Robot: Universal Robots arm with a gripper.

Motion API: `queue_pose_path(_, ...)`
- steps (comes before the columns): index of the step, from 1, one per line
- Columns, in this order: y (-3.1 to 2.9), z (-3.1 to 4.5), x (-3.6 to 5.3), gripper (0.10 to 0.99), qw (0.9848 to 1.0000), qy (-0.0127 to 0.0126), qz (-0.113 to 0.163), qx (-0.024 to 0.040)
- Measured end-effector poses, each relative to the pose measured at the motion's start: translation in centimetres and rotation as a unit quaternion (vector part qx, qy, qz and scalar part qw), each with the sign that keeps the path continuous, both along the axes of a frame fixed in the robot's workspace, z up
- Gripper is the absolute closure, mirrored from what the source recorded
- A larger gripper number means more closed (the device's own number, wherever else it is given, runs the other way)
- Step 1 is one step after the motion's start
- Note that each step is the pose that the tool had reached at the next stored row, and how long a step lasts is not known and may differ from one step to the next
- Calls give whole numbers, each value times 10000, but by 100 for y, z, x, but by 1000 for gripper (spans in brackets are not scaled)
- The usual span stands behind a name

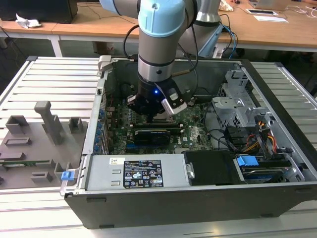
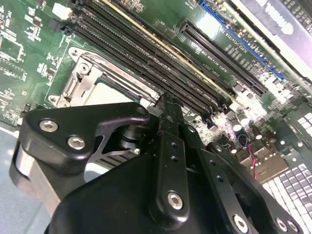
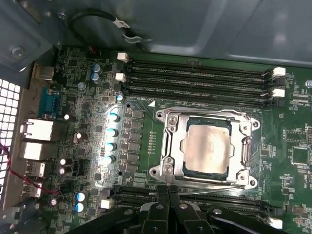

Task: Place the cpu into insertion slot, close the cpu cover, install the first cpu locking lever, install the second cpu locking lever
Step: 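Install the second cpu locking lever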

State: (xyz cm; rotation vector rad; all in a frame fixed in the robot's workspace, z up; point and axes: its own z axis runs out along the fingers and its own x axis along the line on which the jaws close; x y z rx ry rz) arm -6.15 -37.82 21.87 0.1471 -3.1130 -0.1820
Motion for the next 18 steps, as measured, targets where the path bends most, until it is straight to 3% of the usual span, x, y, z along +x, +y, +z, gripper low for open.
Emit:
queue_pose_path(6, -8, -70, -23, 980, 10000, 0, -1, 86)
queue_pose_path(11, -53, -86, -36, 980, 9994, -1, 0, 354)
queue_pose_path(16, -75, -125, -70, 980, 9992, 0, -1, 407)
queue_pose_path(18, -81, -134, -80, 980, 9990, -1, 1, 456)
